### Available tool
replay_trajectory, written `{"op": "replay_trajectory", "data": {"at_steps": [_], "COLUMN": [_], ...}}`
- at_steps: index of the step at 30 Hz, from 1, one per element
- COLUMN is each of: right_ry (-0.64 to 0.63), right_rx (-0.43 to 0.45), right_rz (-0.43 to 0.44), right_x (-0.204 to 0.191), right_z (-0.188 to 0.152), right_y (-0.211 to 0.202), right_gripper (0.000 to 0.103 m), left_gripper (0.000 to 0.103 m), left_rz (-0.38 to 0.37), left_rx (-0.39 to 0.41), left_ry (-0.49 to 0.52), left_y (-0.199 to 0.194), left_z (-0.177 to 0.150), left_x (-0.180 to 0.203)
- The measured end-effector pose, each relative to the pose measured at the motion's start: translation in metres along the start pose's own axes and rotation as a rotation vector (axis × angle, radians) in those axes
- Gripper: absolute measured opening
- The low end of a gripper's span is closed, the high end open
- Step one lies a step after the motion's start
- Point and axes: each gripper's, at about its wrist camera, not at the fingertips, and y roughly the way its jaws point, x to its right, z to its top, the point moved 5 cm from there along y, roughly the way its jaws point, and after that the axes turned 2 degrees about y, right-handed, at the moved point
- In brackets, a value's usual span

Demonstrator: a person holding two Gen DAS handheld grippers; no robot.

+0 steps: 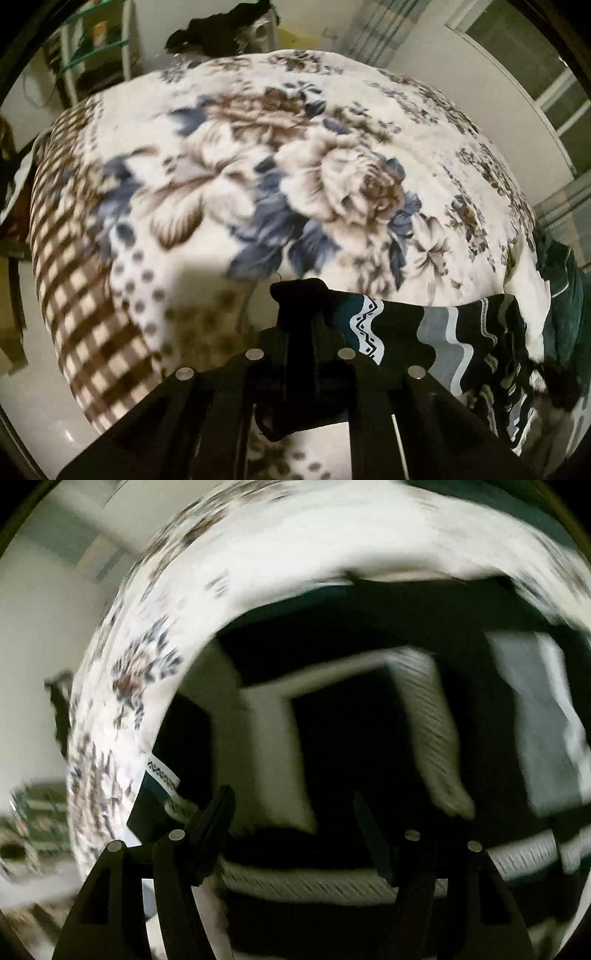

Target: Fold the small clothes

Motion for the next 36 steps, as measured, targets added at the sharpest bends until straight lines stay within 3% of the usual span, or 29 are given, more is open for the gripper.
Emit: {"op": "replay_trajectory", "data": {"at_steps": [2, 3, 4, 7, 12, 15, 17, 18, 20, 23, 25, 27, 29, 32, 36], "right_ry": [-0.050, -0.062, -0.055, -0.027, -0.070, -0.071, -0.012, 0.014, 0.045, 0.083, 0.090, 0.108, 0.140, 0.221, 0.315], "right_rx": [-0.030, -0.048, -0.039, 0.034, 0.065, -0.013, -0.060, -0.070, -0.057, -0.022, 0.003, 0.018, 0.013, -0.005, 0.047], "right_rz": [-0.049, -0.102, -0.162, -0.219, -0.171, -0.166, -0.043, 0.007, 0.035, -0.050, -0.221, -0.337, -0.371, -0.331, -0.319], "right_x": [-0.025, -0.032, -0.036, -0.046, -0.078, -0.075, -0.061, -0.054, -0.033, 0.016, 0.057, 0.101, 0.136, 0.188, 0.254], "right_z": [0.010, 0.014, 0.019, 0.033, 0.047, 0.047, 0.042, 0.039, 0.032, 0.017, 0.007, -0.001, -0.006, -0.009, -0.015], "right_y": [0.028, 0.042, 0.050, 0.046, 0.042, 0.058, 0.053, 0.045, 0.022, -0.015, -0.038, -0.058, -0.071, -0.088, -0.125], "right_gripper": [0.064, 0.052, 0.020, 0.012, 0.011, 0.020, 0.044, 0.051, 0.065, 0.079, 0.096, 0.097, 0.097, 0.097, 0.097], "left_gripper": [0.007, 0.007, 0.007, 0.007, 0.007, 0.007, 0.007, 0.007, 0.007, 0.007, 0.007, 0.007, 0.007, 0.007, 0.006], "left_rz": [0.006, 0.007, 0.009, 0.007, 0.019, 0.021, 0.015, 0.016, 0.038, 0.044, 0.043, 0.005, -0.044, -0.132, -0.256], "left_rx": [0.000, 0.000, -0.002, -0.006, -0.021, -0.014, -0.003, 0.002, 0.004, -0.022, -0.035, -0.037, -0.048, -0.071, -0.100], "left_ry": [0.029, 0.041, 0.050, 0.065, 0.083, 0.093, 0.107, 0.122, 0.170, 0.223, 0.296, 0.378, 0.431, 0.496, 0.596], "left_y": [0.003, -0.001, -0.001, -0.003, -0.002, -0.007, -0.015, -0.018, -0.026, -0.029, -0.029, -0.028, -0.024, -0.016, -0.003], "left_z": [0.007, 0.006, 0.006, 0.005, 0.002, 0.003, 0.005, 0.006, 0.009, 0.007, 0.003, -0.005, -0.015, -0.037, -0.082], "left_x": [0.004, 0.005, 0.006, 0.006, 0.007, 0.013, 0.023, 0.029, 0.046, 0.079, 0.114, 0.165, 0.214, 0.303, 0.435]}}
